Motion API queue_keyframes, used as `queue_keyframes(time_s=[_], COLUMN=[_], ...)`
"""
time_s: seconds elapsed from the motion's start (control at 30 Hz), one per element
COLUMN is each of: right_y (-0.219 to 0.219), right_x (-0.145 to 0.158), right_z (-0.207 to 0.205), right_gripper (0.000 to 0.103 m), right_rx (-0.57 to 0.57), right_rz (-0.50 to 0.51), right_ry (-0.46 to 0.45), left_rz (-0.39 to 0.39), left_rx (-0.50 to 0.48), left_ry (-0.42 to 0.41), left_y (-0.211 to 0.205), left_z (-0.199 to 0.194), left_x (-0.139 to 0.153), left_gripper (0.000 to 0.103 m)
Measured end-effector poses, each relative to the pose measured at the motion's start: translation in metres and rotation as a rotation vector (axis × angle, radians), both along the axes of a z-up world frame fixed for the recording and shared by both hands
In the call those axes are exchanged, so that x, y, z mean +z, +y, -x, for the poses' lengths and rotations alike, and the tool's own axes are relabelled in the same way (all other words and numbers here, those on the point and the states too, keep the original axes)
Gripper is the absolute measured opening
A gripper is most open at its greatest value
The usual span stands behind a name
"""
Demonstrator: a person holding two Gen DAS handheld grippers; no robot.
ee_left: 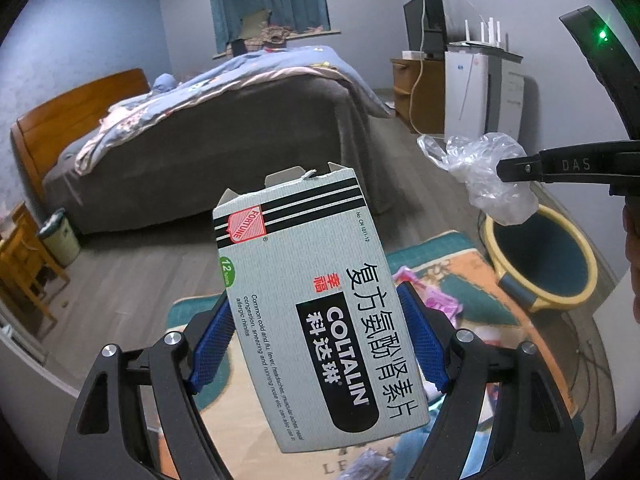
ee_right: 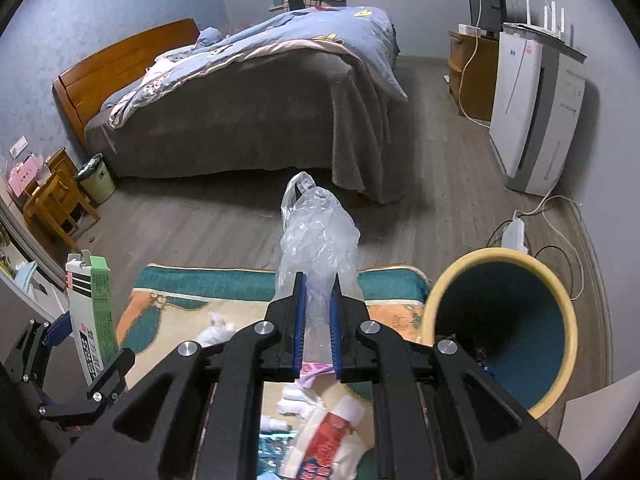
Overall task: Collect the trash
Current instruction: 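Carry the clear bag over the bin with the right tool while the left carries the box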
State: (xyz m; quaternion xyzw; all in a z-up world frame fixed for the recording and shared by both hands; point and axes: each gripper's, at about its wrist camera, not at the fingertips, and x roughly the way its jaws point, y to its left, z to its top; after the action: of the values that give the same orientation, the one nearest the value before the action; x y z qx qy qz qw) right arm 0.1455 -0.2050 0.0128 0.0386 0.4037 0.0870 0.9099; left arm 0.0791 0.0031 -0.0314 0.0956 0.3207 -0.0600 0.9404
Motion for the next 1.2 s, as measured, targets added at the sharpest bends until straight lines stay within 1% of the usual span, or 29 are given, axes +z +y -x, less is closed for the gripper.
queue_keyframes(time_s=[0.3,0.57,0.7,0.87,0.97,1.1,1.2], right_y=[-0.051,-0.108,-0.135,-0.166,-0.189,-0.225,-0.242], right_x=[-0.002,-0.006,-0.009,-0.018,-0.026,-0.045,-0.063], right_z=[0.005,0.007,0.005,0.001,0.000,0.001,0.000], right_gripper=[0.010,0.010,0.010,0.010,0.010,0.010,0.010], right_rx=[-0.078,-0.169,-0.219,-0.265,-0.326,-0.416,-0.454], right_rz=[-0.020,-0.031,-0.034,-0.041,-0.027,-0.037,-0.050], right_ry=[0.010,-0.005,-0.004,0.023,0.032,0.076,0.124], left_rz=[0.006,-0.030,-0.047,-0.061,-0.053,-0.036,-0.031], left_rx=[-0.067,-0.173,-0.211,-0.261,-0.296,-0.349,-0.401], left_ry=[0.031,0.002,0.003,0.040,0.043,0.040,0.057], left_y=[-0.035,-0.076,-0.095,-0.122,-0.138,-0.164,-0.190], left_z=[-0.002,0.009,0.012,0.009,0.005,-0.003,-0.015], left_x=[-0.009,-0.017,-0.023,-0.035,-0.033,-0.029,-0.033], left_gripper=[0.079,0.079,0.079,0.079,0.079,0.079,0.079])
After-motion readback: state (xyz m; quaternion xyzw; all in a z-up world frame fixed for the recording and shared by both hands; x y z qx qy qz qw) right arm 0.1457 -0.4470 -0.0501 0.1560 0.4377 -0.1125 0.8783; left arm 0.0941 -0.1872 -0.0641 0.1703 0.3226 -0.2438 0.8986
